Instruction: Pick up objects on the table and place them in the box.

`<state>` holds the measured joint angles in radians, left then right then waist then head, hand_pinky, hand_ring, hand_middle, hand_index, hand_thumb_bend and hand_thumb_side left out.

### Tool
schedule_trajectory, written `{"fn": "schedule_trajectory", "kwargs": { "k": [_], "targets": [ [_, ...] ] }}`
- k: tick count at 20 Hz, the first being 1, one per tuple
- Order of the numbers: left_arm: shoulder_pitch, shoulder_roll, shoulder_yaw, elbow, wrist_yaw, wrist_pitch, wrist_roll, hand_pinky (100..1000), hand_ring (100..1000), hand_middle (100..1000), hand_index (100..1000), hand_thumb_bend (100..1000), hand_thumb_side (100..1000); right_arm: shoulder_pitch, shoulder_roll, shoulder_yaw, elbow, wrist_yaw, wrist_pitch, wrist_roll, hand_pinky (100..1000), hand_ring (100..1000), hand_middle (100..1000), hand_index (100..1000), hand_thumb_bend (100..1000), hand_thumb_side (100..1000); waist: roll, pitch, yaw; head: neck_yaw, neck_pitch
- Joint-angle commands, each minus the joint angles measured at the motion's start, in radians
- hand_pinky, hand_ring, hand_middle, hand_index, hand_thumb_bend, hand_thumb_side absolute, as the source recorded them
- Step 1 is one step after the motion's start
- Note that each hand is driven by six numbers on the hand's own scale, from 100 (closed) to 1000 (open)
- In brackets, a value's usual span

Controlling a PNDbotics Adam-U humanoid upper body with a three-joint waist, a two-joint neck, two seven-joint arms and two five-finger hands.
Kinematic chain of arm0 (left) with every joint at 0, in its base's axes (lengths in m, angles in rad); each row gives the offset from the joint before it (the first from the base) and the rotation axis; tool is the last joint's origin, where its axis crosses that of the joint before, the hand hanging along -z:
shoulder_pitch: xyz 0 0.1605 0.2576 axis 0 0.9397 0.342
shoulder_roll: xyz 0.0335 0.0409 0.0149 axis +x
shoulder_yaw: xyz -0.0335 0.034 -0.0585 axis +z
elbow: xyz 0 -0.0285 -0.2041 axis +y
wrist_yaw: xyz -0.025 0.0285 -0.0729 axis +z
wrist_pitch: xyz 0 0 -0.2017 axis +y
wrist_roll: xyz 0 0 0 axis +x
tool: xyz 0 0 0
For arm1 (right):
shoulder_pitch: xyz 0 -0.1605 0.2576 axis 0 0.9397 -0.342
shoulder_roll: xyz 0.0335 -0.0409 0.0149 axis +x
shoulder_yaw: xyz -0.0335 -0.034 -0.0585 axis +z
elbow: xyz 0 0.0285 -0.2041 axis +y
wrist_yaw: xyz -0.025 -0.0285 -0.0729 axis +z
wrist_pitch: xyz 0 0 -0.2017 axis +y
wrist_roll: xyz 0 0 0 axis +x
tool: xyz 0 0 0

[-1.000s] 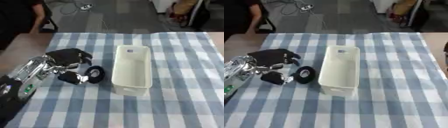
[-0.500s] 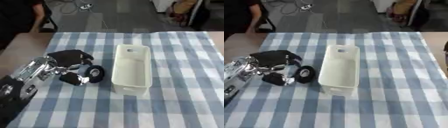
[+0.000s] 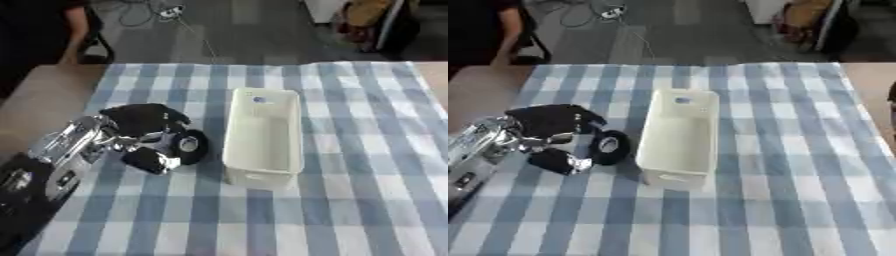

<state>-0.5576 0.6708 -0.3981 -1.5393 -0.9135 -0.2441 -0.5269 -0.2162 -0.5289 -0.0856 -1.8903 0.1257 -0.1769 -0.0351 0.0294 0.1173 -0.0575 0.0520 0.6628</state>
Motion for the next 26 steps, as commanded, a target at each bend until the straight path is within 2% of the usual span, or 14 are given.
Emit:
{"fn": "schedule_trajectory", "kwargs": {
  "k": [1,15,26],
  "targets": [
    [-0.019,0.008,0.003,-0.002,-0.001,-0.006,0.000,992,969,952,876,935,877,-0.004,-0.025,-0.007,-0.011,-0.004,-0.002,0.002,940,929,927,988,100,608,-0.001,-0.016,-0.001,-0.004,0.001],
    [-0.026,-0.023,-0.005,0.035,-0.038,-0.012,0.001,994,969,951,873,931,869,-0.007,-0.023,-0.005,-0.011,-0.007,-0.003,0.005,940,929,927,988,100,610,-0.002,-0.015,-0.004,0.000,0.000],
    [-0.043,-0.049,-0.024,0.099,-0.095,-0.038,0.001,1000,973,950,864,929,871,-0.007,-0.021,-0.004,-0.011,-0.008,-0.003,0.006,941,929,927,988,100,611,-0.002,-0.014,-0.007,0.002,-0.001]
  ]
}}
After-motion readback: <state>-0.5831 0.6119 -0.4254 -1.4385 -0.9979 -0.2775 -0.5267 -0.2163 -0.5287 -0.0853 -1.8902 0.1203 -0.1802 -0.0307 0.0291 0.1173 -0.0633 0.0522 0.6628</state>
